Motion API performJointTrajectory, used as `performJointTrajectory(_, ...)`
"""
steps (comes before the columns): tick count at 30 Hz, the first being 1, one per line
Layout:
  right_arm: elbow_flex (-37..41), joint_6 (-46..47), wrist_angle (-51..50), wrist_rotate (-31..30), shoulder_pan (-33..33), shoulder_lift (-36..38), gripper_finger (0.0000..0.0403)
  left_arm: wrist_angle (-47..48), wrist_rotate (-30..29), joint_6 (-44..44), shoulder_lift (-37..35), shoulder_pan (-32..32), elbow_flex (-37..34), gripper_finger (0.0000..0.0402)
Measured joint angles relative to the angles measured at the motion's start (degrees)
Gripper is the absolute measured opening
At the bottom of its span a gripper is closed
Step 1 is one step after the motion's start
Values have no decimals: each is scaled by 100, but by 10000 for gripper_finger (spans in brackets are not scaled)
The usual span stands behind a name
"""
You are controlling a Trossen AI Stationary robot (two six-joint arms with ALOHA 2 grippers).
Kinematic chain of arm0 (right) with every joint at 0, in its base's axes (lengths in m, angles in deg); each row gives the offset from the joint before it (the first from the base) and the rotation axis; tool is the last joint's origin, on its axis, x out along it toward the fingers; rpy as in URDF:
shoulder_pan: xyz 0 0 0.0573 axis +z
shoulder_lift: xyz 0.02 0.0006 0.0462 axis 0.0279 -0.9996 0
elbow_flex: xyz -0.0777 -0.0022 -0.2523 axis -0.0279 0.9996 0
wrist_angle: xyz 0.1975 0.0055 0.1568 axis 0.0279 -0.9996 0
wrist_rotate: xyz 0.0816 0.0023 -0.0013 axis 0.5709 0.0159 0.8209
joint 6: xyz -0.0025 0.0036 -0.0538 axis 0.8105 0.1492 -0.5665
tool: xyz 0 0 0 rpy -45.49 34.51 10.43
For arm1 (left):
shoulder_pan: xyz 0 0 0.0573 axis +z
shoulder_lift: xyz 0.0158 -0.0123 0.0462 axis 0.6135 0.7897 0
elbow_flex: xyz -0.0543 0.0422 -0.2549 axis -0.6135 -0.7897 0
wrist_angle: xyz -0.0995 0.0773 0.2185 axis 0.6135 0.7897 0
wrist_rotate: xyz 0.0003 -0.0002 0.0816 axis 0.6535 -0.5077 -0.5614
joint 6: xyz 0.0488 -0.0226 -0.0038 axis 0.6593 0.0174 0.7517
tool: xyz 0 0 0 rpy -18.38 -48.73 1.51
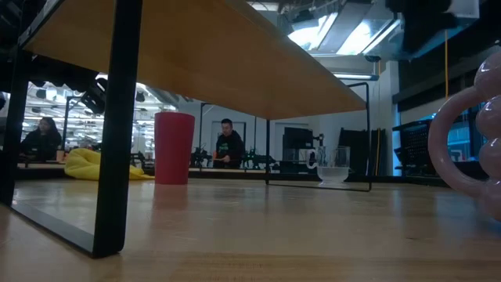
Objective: Stack small to large cups/mugs on shelf
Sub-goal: Put the transparent mug on the shelf
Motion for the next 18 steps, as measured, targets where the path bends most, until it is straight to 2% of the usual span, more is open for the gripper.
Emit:
performJointTrajectory(3, 24, -447, 489, 494, -188, -226, 110, 0, 0, 0, 1, 0, 0, 19)
performJointTrajectory(8, -310, -1166, 1301, 928, -260, -696, 110, -2, 0, 0, 1, -2, 0, 19)
performJointTrajectory(13, -735, -1578, 1253, 530, -328, -1132, 110, -2, 0, -1, 1, 0, 0, 19)
performJointTrajectory(18, -845, -1769, 1012, 1019, -797, -1488, 110, -1, 0, -1, 0, -2, 0, 19)
